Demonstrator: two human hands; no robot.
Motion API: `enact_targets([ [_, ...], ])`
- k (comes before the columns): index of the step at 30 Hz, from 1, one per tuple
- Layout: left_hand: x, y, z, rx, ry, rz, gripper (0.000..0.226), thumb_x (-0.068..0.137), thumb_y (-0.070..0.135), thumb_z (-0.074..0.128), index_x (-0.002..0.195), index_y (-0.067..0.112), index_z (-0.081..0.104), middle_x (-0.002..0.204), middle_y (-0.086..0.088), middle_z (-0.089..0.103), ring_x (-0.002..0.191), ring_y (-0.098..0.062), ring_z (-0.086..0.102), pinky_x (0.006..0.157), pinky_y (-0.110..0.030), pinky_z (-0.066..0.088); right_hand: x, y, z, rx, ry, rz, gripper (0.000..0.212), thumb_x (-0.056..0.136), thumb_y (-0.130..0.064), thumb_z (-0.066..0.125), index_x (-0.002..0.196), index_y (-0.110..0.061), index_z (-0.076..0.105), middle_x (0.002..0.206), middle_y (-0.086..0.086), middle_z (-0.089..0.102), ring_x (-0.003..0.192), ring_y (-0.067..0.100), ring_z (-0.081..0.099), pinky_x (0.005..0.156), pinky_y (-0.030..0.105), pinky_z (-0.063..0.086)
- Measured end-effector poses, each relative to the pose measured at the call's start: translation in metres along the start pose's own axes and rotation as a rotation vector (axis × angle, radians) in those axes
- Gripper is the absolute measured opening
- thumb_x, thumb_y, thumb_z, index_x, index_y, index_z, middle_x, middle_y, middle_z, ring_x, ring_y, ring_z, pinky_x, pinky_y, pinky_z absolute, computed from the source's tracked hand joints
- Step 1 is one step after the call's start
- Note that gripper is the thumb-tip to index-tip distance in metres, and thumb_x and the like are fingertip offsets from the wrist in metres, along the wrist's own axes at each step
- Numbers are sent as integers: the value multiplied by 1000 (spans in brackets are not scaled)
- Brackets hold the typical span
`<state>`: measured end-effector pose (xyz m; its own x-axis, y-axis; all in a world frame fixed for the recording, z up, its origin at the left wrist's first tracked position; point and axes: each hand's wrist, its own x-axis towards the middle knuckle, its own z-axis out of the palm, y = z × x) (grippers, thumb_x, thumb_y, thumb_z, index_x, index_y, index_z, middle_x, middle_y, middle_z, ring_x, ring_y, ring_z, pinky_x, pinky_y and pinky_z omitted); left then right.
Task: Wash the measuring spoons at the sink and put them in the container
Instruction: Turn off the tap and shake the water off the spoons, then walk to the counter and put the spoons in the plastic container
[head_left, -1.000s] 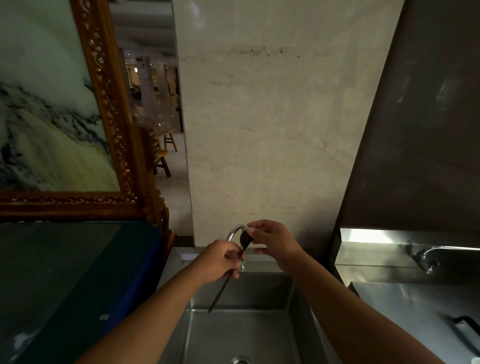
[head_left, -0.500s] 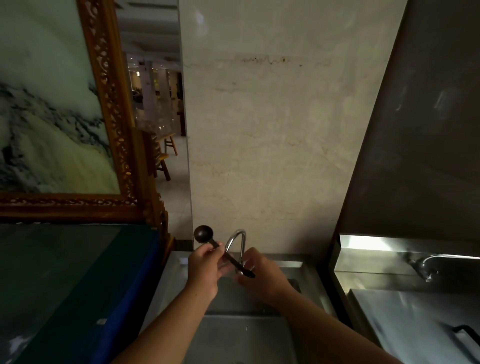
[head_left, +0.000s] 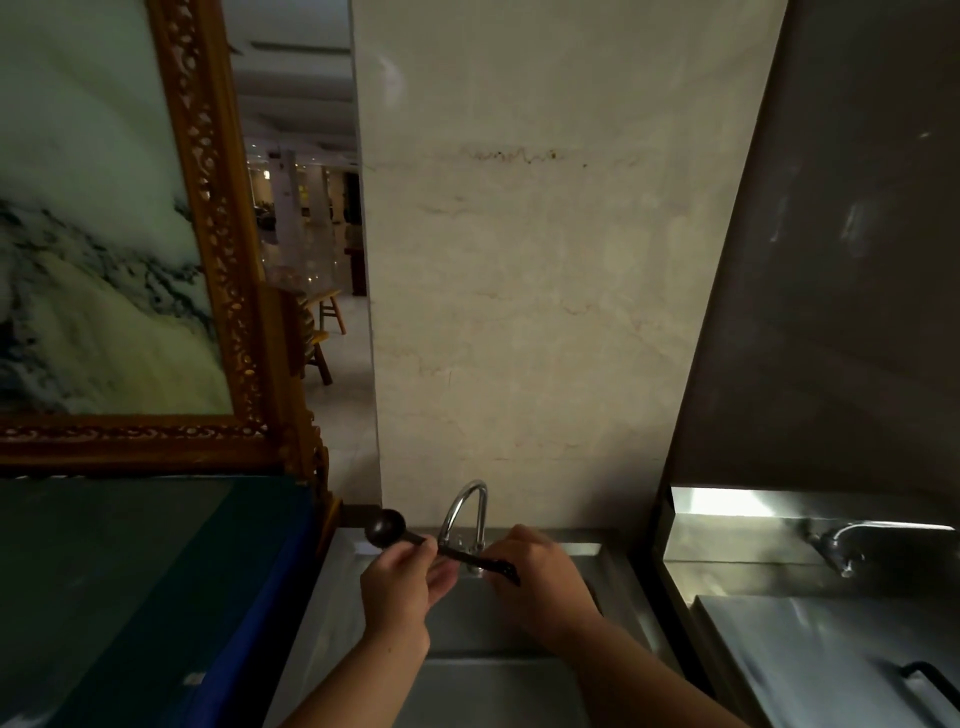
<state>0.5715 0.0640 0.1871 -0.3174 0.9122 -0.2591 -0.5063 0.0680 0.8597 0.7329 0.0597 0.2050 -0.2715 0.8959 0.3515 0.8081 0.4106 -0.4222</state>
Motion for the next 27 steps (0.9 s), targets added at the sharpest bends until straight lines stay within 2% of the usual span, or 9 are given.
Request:
enact_targets([
  [3, 0, 0, -5, 0, 10, 25, 8, 89, 3, 62, 81, 3, 65, 67, -11, 75, 64, -21, 75, 51, -29, 59, -2, -8, 3, -50, 17, -26, 18, 84, -27, 58, 101, -26, 65, 102, -3, 62, 96, 19, 59, 75, 30, 48],
  [7, 4, 5, -17, 1, 18, 37, 10, 89, 5, 63, 79, 3, 65, 71, -13, 76, 69, -24, 75, 53, -30, 59, 3, -22, 6, -99, 37, -71, 15, 87, -29, 56, 99, -26, 64, 103, -5, 62, 96, 16, 58, 71, 26, 46],
  [9, 6, 9, -31, -12, 53, 51, 13, 89, 3, 64, 75, 4, 65, 63, -10, 74, 63, -22, 75, 49, -28, 58, 6, -32, 12, -88, 31, -95, 13, 87, -29, 57, 98, -25, 64, 101, -5, 62, 96, 16, 58, 68, 23, 42],
  [12, 3, 19, -62, -35, 119, 64, 14, 89, 1, 62, 76, 4, 64, 57, -8, 73, 57, -19, 73, 46, -26, 56, 12, -54, 30, -72, 0, -164, 13, 86, -29, 57, 96, -25, 64, 101, -4, 63, 96, 17, 59, 73, 26, 47],
  [14, -2, 27, -85, -49, 194, 76, 14, 90, 2, 61, 76, 4, 64, 58, -8, 72, 56, -19, 72, 46, -27, 56, 15, -71, 46, -39, -41, -227, 12, 87, -29, 57, 95, -24, 65, 101, -3, 63, 96, 18, 60, 75, 30, 51],
  [18, -24, 49, -144, -91, 406, 120, 12, 89, 5, 63, 78, 7, 62, 75, -18, 69, 65, -25, 71, 52, -32, 59, 18, -119, 87, 44, -121, -387, 11, 88, -31, 57, 96, -27, 63, 100, -4, 62, 93, 16, 60, 73, 32, 53],
  [21, -56, 64, -194, -161, 580, 204, 17, 91, 3, 61, 75, 8, 58, 72, -19, 64, 55, -21, 71, 43, -26, 56, 14, -166, 119, 115, -183, -565, 12, 86, -27, 59, 95, -24, 66, 98, -1, 63, 95, 19, 60, 75, 32, 50],
  [25, -121, 76, -263, -188, 770, 295, 20, 92, 3, 59, 73, 5, 55, 70, -18, 62, 57, -23, 70, 46, -25, 56, -15, -240, 154, 226, -290, -781, 11, 84, -29, 61, 91, -22, 66, 96, 0, 64, 97, 20, 59, 77, 33, 50],
  [27, -158, 77, -293, -203, 862, 351, 21, 93, 2, 57, 72, 5, 54, 69, -18, 59, 50, -17, 69, 45, -23, 57, -39, -275, 168, 272, -330, -874, 12, 85, -31, 59, 91, -22, 65, 97, 0, 63, 97, 20, 58, 76, 34, 49],
])
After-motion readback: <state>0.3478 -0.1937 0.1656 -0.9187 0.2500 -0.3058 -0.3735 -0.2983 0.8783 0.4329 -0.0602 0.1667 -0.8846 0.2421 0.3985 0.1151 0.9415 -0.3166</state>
